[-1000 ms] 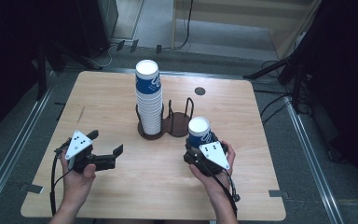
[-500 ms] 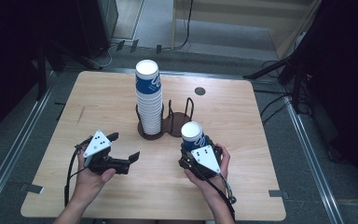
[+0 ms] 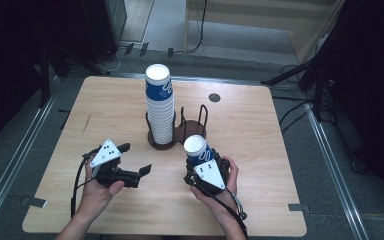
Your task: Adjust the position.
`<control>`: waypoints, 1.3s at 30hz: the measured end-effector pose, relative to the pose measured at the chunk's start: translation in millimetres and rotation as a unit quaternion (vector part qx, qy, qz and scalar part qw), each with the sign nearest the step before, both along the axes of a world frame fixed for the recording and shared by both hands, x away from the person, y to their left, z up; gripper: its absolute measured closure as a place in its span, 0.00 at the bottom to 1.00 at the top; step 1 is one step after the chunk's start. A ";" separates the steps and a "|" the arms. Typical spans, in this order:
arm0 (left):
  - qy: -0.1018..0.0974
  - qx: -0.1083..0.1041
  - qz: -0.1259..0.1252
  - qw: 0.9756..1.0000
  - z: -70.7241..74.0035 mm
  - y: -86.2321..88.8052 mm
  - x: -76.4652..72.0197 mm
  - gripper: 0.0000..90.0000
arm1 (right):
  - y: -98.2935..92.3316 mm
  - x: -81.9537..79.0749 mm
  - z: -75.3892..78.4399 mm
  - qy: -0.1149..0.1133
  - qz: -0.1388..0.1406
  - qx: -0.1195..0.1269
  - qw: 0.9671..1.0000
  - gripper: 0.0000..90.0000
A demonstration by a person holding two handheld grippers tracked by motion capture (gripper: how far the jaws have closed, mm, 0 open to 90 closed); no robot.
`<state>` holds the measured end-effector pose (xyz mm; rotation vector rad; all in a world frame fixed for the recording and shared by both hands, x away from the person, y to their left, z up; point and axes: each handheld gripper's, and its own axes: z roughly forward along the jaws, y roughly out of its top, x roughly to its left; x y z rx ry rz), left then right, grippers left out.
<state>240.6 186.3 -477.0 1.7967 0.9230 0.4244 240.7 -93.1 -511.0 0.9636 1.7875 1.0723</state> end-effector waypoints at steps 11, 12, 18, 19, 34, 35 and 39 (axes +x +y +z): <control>0.014 0.000 -0.035 0.999 0.1 -12.5 -2.6 0.00 | 17.5 -7.9 -4.6 -0.022 0.031 -0.033 0.999 0.20; 0.014 0.000 -0.035 0.999 0.1 -12.5 -2.6 0.00 | 17.5 -7.9 -4.6 -0.022 0.031 -0.033 0.999 0.20; 0.017 -0.002 -0.052 0.999 3.3 -15.3 -4.3 0.00 | 25.2 -12.3 -5.2 -0.038 0.044 -0.057 0.997 0.20; 0.018 -0.002 -0.053 0.998 4.0 -15.5 -4.2 0.00 | 26.1 -12.7 -5.4 -0.042 0.047 -0.061 0.996 0.20; 0.037 -0.011 -0.091 0.995 2.8 -26.3 -6.1 0.05 | 38.8 -23.0 -7.4 -0.086 0.083 -0.127 0.985 0.20; 0.037 -0.012 -0.092 0.995 3.0 -26.5 -6.2 0.06 | 39.8 -23.6 -8.1 -0.088 0.088 -0.133 0.983 0.20; 0.035 -0.014 -0.099 0.994 3.9 -27.4 -7.6 0.08 | 44.7 -26.8 -11.3 -0.096 0.098 -0.157 0.978 0.20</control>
